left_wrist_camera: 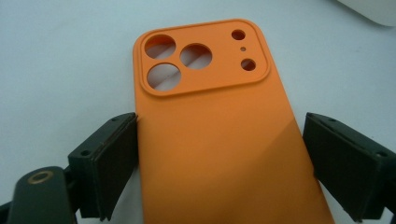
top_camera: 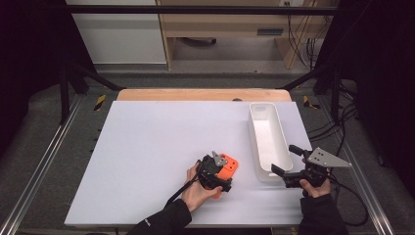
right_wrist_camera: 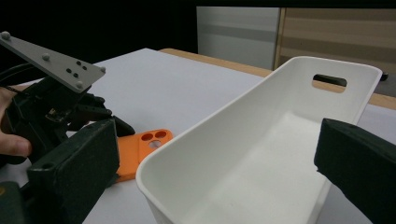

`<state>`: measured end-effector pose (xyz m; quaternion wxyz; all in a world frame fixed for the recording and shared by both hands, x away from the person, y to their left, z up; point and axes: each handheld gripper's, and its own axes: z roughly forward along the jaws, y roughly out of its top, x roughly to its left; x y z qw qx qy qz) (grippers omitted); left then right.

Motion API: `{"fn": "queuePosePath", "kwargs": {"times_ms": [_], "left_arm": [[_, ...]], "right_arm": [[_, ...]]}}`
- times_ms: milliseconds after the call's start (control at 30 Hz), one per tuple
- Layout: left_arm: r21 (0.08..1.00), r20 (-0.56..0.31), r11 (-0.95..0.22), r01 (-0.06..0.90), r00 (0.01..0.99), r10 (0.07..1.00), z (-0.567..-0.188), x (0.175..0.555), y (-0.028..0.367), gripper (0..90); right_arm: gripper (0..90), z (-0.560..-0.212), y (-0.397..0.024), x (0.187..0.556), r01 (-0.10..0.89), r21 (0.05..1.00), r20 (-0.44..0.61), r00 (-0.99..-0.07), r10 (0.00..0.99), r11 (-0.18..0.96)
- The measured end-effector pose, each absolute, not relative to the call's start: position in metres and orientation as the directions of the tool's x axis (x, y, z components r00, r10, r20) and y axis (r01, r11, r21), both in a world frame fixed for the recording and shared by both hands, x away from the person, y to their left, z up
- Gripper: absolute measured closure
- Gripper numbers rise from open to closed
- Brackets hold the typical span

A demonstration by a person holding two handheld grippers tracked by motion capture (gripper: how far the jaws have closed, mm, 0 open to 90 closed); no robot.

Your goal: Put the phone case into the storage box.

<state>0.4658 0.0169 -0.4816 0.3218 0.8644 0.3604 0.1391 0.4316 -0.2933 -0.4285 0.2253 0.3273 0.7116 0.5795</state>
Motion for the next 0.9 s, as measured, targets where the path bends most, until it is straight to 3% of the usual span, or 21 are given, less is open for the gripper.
{"fn": "queuePosePath", "kwargs": {"times_ms": [900], "left_arm": [[0.689,0.022,-0.524,0.501,0.708,0.705,-0.459,0.464,0.025,12.7]], "right_arm": [[0.4,-0.427,-0.293,0.431,0.205,0.973,0.064,-0.684,0.727,0.107]]}}
